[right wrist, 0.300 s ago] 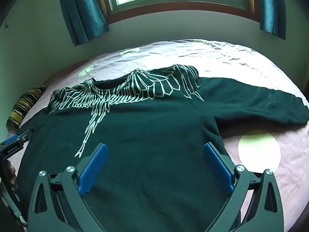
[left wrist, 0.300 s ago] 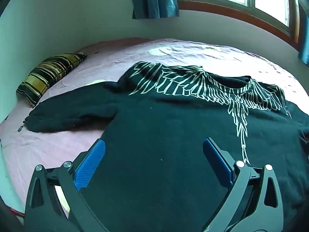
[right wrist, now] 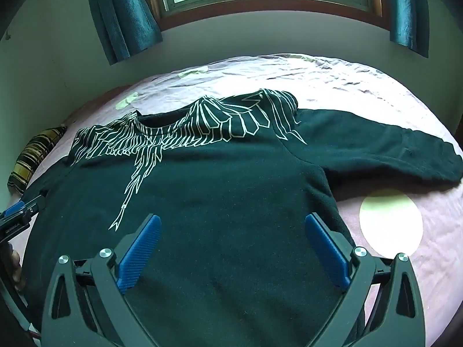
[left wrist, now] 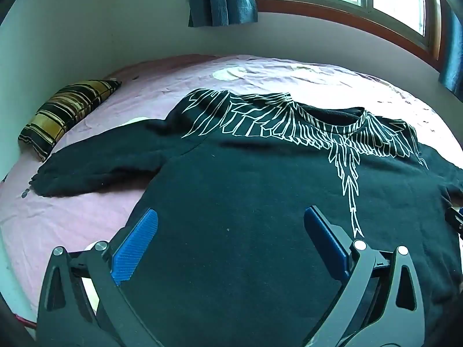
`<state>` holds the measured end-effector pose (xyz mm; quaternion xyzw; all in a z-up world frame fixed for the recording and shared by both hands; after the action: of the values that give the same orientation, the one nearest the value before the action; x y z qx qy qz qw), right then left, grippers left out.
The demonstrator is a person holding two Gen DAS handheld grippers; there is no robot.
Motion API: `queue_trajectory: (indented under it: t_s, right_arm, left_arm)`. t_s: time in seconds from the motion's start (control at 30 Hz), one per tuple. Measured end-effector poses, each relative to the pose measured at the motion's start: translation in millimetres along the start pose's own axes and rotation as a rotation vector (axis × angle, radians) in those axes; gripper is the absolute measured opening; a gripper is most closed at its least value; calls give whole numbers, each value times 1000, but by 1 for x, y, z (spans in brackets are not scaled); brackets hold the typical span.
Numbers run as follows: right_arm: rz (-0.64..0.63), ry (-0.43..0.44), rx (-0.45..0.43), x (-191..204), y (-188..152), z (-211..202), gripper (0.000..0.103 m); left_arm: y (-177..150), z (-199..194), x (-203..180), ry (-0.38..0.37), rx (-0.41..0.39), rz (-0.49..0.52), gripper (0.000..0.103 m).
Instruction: Fold small clothes
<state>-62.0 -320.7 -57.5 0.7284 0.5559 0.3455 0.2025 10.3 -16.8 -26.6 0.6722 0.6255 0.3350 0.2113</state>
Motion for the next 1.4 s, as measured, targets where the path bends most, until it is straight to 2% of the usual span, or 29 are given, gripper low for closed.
queue_trajectory:
  t_s: [1.4]
  right_arm:
    - [-12, -6, 21, 9, -6, 5, 99]
  left_arm:
    - [-3, -3, 0, -21, 21, -4, 101]
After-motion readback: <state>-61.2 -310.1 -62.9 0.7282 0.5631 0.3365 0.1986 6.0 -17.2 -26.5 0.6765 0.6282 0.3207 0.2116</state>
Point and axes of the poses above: each gripper's, at about its wrist camera, not at the fingertips, and z roughly the way its jaws point, x to its left, y to its top, the point moved 3 cm from there along z, roughly the way its jaws point, and after that the axes turned 9 degrees about y, right-handed, at the moved point
